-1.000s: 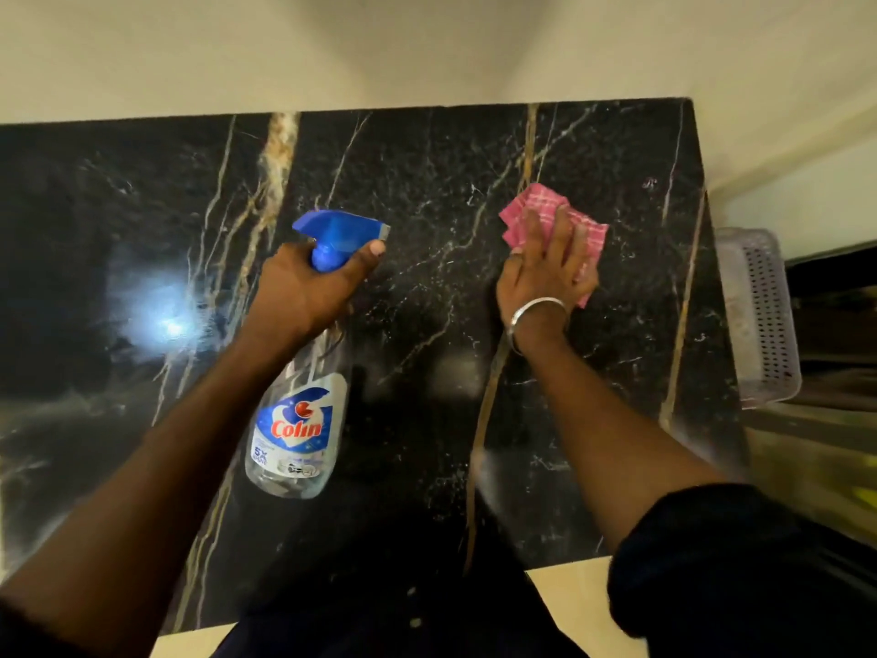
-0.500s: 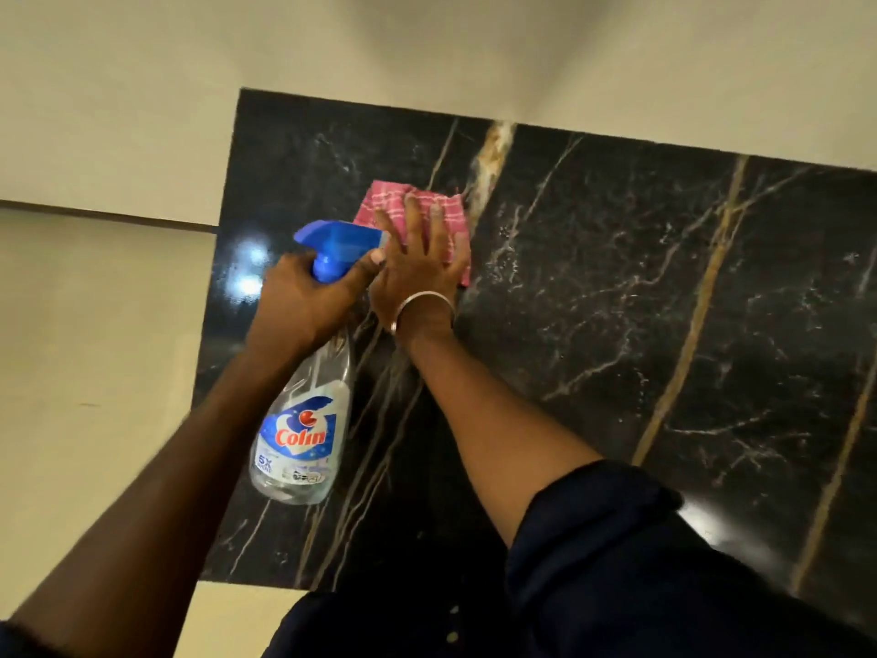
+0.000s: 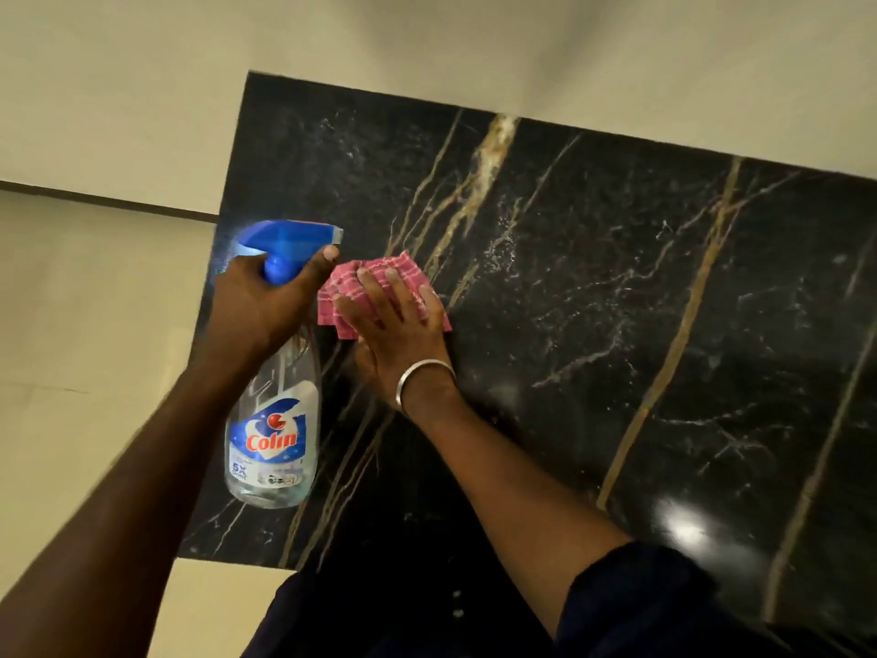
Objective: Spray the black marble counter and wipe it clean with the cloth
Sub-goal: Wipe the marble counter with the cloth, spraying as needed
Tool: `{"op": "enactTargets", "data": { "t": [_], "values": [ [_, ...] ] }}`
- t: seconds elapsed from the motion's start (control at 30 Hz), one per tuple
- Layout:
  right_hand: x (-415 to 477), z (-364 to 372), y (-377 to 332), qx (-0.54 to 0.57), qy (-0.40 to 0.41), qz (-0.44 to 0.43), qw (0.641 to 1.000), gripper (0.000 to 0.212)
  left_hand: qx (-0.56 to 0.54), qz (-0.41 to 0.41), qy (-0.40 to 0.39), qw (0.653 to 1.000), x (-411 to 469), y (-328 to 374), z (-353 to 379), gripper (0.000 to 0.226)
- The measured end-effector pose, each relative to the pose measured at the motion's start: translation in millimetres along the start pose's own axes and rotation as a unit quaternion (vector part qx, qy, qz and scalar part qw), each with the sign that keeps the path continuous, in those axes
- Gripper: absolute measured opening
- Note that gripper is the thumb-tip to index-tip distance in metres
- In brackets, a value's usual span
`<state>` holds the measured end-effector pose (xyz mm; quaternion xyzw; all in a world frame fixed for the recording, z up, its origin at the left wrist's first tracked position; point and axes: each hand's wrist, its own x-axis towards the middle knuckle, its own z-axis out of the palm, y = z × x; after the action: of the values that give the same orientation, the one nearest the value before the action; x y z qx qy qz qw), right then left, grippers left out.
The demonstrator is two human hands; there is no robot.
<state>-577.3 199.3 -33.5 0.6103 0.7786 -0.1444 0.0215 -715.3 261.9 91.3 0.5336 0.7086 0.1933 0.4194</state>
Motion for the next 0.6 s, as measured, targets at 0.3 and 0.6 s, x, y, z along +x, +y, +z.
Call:
{"op": "enactTargets", "data": {
  "t": [0.3,0.6],
  "values": [
    [-129,0,133,0.047,0.079,0.173,0.981,0.070,0.040,0.032,-0.077,0.996,-49,54,101,0.068],
    [-238,-14,271,0.073,0.084,0.290,0.951,0.064,0.010,0.075,-0.088,0.993,-117,102,205,0.071]
  ]
}}
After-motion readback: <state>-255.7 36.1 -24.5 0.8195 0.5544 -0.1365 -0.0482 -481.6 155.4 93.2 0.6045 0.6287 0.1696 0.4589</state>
